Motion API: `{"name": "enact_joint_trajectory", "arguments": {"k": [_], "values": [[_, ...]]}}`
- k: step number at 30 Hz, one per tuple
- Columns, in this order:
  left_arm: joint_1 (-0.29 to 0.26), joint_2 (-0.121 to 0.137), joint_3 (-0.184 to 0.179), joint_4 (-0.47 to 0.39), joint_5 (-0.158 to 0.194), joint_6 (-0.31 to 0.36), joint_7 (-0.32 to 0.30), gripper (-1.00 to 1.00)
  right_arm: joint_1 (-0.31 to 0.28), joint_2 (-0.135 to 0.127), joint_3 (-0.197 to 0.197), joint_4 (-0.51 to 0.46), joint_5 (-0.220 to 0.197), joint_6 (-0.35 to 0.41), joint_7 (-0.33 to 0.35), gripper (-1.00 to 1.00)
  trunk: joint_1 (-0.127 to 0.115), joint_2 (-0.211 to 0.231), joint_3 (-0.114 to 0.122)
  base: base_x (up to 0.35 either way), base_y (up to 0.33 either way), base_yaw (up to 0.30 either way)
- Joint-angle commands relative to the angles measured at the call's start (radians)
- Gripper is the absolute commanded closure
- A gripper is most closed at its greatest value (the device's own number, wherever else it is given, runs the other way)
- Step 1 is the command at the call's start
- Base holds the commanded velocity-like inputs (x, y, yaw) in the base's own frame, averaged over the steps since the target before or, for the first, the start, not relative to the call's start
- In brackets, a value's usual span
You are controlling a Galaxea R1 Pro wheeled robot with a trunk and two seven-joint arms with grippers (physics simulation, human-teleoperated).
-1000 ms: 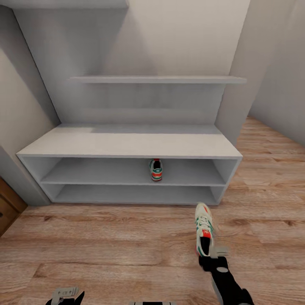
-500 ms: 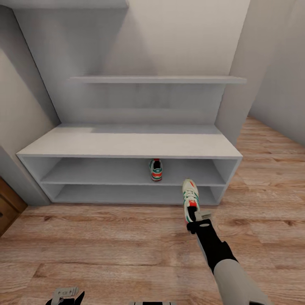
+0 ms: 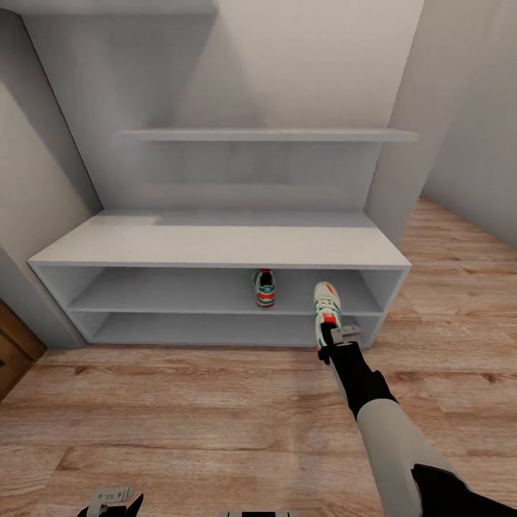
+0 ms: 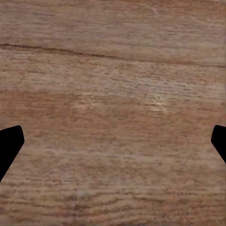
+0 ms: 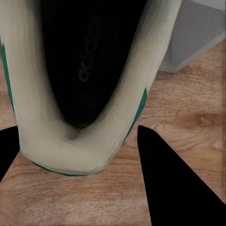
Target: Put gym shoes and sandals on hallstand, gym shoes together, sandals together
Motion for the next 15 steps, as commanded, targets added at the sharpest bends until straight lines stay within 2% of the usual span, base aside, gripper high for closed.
{"name": "enact_joint_trajectory", "arguments": {"k": [1, 15], "values": [[-0.001, 0.0, 0.008, 0.001, -0.004, -0.002, -0.008, -1.0, -0.009, 0.001, -0.003, -0.001, 0.0, 0.012, -0.005, 1.0, 0.0, 0.0, -0.001, 0.0, 0.0, 0.0], [-0.001, 0.0, 0.006, 0.001, -0.004, -0.002, -0.008, -1.0, -0.039, 0.001, -0.001, 0.0, 0.0, 0.046, -0.005, 1.0, 0.0, 0.0, -0.001, 0.0, 0.0, 0.0]]}}
